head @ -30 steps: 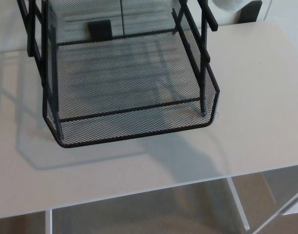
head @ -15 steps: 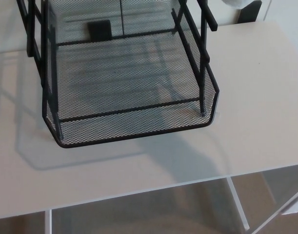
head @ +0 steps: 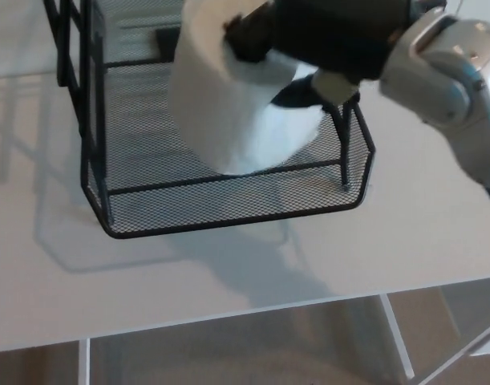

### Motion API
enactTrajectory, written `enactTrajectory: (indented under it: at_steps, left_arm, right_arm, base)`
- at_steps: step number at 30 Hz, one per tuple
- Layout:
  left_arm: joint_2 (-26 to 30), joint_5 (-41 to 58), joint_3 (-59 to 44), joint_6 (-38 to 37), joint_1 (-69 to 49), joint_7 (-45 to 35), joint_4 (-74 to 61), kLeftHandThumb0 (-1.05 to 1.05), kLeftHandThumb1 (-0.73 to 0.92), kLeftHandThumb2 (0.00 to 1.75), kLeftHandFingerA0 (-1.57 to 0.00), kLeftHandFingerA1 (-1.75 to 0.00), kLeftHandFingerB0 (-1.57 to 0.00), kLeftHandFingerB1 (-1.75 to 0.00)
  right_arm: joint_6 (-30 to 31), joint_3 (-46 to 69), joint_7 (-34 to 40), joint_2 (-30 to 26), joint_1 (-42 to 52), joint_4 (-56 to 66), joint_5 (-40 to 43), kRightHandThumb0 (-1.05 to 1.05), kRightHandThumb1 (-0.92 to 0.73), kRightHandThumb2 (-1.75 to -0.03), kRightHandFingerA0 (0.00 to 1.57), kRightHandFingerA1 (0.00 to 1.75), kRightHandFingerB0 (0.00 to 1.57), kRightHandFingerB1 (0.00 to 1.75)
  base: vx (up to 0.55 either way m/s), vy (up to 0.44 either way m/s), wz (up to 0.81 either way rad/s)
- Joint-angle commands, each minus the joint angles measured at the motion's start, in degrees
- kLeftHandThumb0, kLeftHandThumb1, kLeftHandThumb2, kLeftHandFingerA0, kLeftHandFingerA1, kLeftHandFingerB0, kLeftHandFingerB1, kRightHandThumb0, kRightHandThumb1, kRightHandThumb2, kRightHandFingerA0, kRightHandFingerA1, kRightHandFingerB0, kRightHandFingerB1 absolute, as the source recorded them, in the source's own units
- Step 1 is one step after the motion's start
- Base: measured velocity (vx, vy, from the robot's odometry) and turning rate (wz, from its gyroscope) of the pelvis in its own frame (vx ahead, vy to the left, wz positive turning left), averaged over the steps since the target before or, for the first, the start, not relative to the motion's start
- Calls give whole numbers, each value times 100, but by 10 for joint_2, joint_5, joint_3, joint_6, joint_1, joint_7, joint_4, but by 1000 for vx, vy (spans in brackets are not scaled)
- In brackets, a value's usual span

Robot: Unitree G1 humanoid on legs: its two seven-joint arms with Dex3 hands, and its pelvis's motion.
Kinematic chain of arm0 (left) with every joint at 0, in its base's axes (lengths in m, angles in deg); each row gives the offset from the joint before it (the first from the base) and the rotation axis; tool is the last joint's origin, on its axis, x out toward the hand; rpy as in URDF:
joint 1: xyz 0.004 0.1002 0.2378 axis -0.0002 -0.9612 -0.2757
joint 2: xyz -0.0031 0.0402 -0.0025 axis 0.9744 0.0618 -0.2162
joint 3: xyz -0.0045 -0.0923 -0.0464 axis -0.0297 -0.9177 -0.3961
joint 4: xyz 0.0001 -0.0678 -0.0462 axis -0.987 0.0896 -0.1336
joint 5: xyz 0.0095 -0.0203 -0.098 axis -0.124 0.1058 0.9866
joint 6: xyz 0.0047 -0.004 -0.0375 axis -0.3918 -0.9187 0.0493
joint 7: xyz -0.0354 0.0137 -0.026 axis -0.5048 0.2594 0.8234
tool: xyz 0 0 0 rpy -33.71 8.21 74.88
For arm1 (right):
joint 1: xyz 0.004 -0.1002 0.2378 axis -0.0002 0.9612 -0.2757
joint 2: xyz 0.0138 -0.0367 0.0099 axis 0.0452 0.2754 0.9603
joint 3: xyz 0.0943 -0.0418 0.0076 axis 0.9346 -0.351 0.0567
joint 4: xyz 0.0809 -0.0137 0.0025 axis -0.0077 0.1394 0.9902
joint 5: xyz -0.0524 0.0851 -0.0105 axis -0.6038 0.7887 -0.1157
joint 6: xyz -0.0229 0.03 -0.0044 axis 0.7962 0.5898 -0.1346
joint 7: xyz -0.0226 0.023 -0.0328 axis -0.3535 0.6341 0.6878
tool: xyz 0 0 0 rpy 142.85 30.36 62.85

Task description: The robot walks towards a desk on which a file tray is kept in the middle and a toilet paper roll is kept on its right. The robot uses its right hand to hook on finger in the gap of the roll and grabs it, lifts it and places it on the tray.

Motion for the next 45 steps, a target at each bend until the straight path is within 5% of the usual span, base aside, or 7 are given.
enactTrajectory:
  at_steps: [1, 13, 16, 23, 35, 42, 45]
  left_arm:
    - [-26, 36, -18, -27, -30, -1, -71, -73, 92, 75, -48, -54, -34, -45]
    - [-34, 17, -11, -30, -31, 14, -45, -71, 92, 77, -51, -60, -35, -50]
    - [-18, -5, 1, -49, -42, 19, -24, -72, 92, 80, -53, -59, -30, -47]
    - [5, -38, 32, -100, -68, 29, 26, -71, 92, 76, -42, -47, -24, -39]
    - [16, -29, 34, -110, -62, 29, 65, -68, 92, 75, -26, -44, -25, -39]
    - [17, -30, 34, -114, -65, 33, 74, -69, 92, 77, -28, -46, -24, -40]
    - [15, -24, 26, -115, -52, 42, 106, -68, 92, 74, -30, -44, -27, -40]
  right_arm:
    - [29, -12, -30, 16, 13, 16, -16, -36, -65, -59, 82, 163, 86, 73]
    - [32, -35, -37, 39, 34, 15, -32, -28, -52, -79, 100, 157, 90, 103]
    - [40, -31, -54, 42, 27, 19, -25, -35, -67, -59, 91, 150, 68, 51]
    - [105, -37, -203, 20, -35, 41, -37, -61, -50, -62, 72, 114, 0, 21]
    - [172, -3, -425, -25, -219, -23, 44, -65, -51, -55, 56, 61, 0, 23]
    - [173, 3, -474, -46, -284, -60, 47, -82, -49, -83, 49, 79, 10, 44]
    - [227, 33, -498, -53, -303, -56, 75, -59, -60, -58, 56, 67, 17, 33]
  base:
    - [0, 0, 0]
    - [0, 0, 0]
    - [0, 0, 0]
    - [0, 0, 0]
    - [0, 0, 0]
    - [0, 0, 0]
    - [0, 0, 0]
